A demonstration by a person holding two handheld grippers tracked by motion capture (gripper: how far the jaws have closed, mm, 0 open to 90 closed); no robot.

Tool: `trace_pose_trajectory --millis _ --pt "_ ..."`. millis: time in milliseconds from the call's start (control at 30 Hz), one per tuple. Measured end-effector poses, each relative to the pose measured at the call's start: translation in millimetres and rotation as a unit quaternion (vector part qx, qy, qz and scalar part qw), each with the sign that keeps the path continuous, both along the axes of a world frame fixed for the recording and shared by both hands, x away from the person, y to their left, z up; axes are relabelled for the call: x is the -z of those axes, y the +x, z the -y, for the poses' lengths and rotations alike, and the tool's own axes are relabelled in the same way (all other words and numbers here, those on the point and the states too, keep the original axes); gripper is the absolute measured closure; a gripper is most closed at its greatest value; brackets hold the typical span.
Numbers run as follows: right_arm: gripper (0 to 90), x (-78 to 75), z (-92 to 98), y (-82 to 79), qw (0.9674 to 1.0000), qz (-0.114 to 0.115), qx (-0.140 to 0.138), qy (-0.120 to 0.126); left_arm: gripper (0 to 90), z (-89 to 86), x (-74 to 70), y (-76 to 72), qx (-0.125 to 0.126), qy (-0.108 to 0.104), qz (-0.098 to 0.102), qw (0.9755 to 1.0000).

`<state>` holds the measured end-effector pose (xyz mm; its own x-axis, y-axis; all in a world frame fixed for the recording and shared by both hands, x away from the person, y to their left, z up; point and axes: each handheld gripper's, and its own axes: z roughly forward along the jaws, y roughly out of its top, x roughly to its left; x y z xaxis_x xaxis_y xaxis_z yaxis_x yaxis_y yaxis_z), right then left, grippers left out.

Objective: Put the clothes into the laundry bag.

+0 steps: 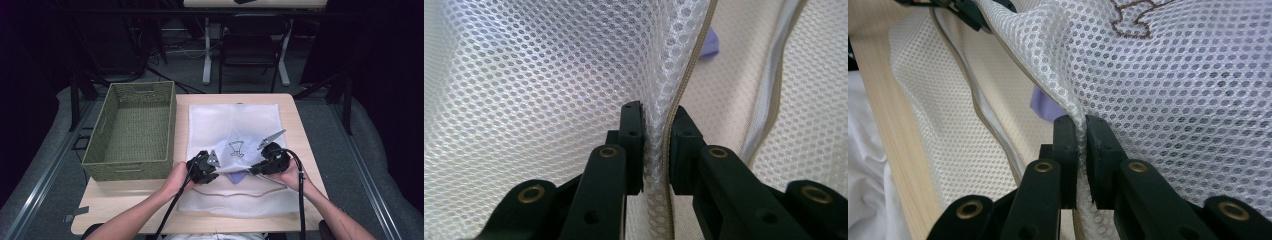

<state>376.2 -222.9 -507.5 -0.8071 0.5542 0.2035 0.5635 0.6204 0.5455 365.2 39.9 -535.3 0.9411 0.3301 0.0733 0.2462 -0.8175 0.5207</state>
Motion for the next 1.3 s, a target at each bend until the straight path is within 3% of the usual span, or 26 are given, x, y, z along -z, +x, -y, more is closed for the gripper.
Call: trace_pose_trajectory --millis 100,467,900,1000,1100,1200,1300 --pt "84.2 4.5 -2.0 0.2 0.9999 -0.003 -0.009 -0.011 84.3 0.1 2.9 1.3 0.004 0.005 -0.009 0.9999" --pt "83.8 22.8 -6.9 2.0 0.9986 -0.021 -0.026 -0.041 84.1 3.8 13.6 2.5 0.032 0.033 -0.039 0.9982" --pt "75.8 36.4 -8.0 4.4 0.9968 -0.036 -0.032 -0.063 76.0 4.0 18.5 3.9 0.031 0.034 -0.058 0.9972" --pt "70.4 36.3 -7.1 4.0 0.9967 -0.036 -0.033 -0.065 67.8 3.5 18.9 3.6 0.031 0.027 -0.068 0.9968" --pt "62.8 33.8 -5.0 3.2 0.9972 -0.033 -0.035 -0.058 52.0 3.8 18.2 3.2 0.024 0.031 -0.069 0.9968" --pt "49.8 28.4 -4.7 0.9 0.9975 -0.031 -0.038 -0.05 34.4 3.8 15.1 2.2 0.018 0.035 -0.072 0.9966" --pt "35.9 23.6 -5.9 -2.8 0.9978 -0.026 -0.034 -0.05 26.6 0.6 9.3 1.7 0.01 0.025 -0.068 0.9973"
